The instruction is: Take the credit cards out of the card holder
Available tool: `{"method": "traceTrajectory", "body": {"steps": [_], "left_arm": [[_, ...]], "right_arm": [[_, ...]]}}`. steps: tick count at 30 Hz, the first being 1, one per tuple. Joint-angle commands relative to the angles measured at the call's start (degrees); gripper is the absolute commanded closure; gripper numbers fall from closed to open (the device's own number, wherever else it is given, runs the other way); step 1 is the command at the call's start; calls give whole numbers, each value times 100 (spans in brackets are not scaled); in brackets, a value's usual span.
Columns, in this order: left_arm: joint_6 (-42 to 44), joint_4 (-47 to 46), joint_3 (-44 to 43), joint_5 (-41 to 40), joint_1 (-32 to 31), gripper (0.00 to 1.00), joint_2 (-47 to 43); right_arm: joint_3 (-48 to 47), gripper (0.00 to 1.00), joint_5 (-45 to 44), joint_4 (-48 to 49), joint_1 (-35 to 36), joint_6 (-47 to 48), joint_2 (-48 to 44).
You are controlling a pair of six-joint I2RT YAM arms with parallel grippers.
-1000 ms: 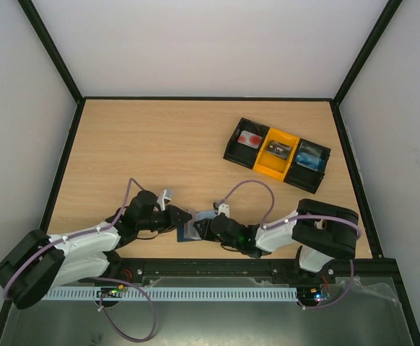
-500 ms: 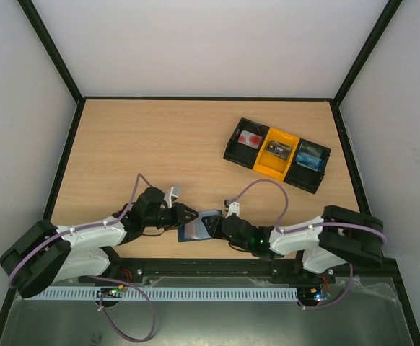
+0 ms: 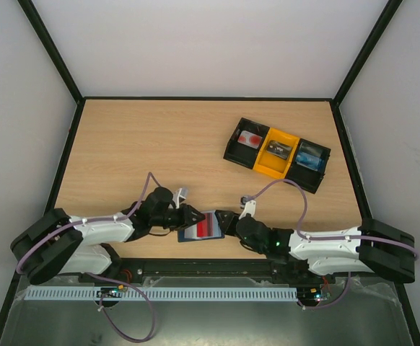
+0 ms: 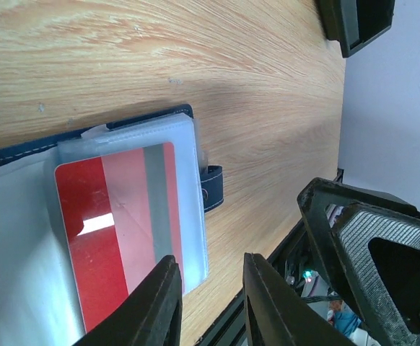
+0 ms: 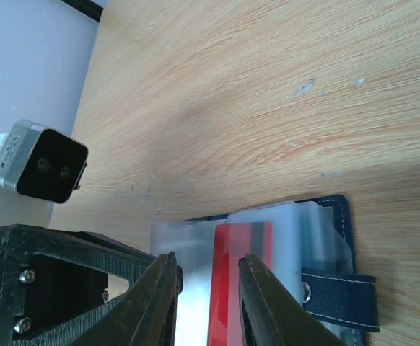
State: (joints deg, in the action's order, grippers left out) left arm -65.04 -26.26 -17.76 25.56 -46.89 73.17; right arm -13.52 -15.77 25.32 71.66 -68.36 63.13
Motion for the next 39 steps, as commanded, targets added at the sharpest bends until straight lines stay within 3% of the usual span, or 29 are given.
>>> {"method": "traceTrajectory", "body": {"steps": [1, 9, 18, 27, 39], "left_arm": [[53, -28, -114, -198, -30, 73, -40], [179, 278, 60, -590, -5, 65, -99], [96, -254, 611, -493, 260, 61, 53], [105, -539, 663, -288, 329, 62, 327], [136, -745, 613, -100, 348, 62, 534]], "right_arm": [[51, 75, -302, -297, 50, 18, -117], [-281, 76, 24, -342, 50, 339, 278], [-706, 78, 308, -356, 47, 621, 1004], [-1057, 81, 494, -592, 16, 566, 1797], [-966, 83, 529, -667, 15, 354, 2184]]}}
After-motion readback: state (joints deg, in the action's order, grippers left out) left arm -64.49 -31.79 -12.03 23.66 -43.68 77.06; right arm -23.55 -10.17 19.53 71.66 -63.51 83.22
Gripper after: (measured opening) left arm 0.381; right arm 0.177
